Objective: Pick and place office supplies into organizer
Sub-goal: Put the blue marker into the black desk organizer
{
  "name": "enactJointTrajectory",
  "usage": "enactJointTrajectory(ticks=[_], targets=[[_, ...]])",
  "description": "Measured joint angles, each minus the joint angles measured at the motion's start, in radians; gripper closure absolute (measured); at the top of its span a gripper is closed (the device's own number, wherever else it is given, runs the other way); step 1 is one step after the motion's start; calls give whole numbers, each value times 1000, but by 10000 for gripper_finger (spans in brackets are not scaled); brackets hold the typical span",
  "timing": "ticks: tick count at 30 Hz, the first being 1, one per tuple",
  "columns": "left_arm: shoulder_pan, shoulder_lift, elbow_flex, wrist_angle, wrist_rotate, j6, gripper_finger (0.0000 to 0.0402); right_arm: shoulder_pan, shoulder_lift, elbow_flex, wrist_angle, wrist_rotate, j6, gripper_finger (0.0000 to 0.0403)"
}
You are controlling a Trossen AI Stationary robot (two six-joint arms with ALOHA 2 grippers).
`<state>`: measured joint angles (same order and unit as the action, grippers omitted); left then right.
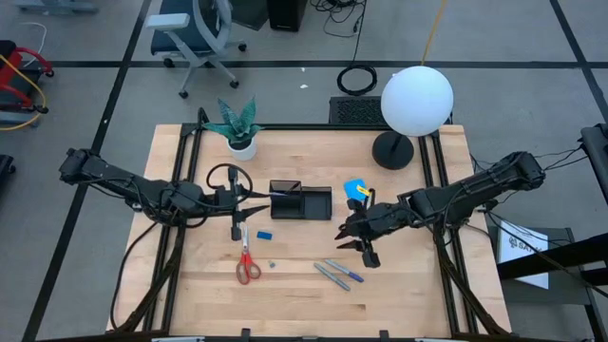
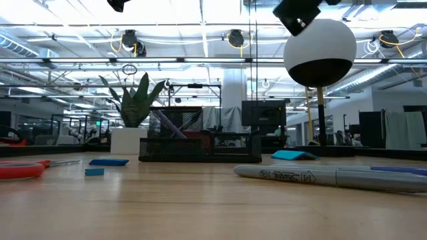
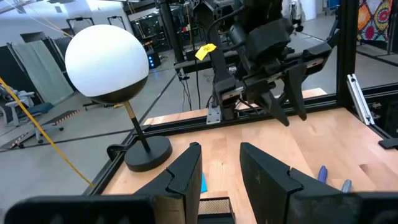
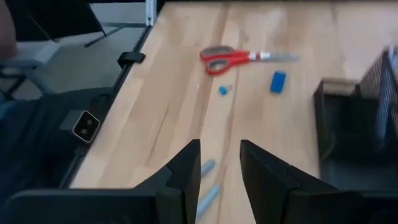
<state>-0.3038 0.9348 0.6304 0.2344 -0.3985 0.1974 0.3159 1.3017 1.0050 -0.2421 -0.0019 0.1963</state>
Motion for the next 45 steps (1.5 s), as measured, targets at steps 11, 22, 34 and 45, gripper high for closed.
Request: enactJointTrajectory(ticks=[11,22,34,45], targets=[[0,0,1,2,-1,0,284,159,96,128,-366,180,290,300],[0,0,1,2,-2,1,284,181,530,489,-827,205,576,300],[0,0,1,2,-2,44,284,168,607,532,-782,128,701,300],[0,0,1,2,-2,53,284,168,607,429,-645,75,729,300]])
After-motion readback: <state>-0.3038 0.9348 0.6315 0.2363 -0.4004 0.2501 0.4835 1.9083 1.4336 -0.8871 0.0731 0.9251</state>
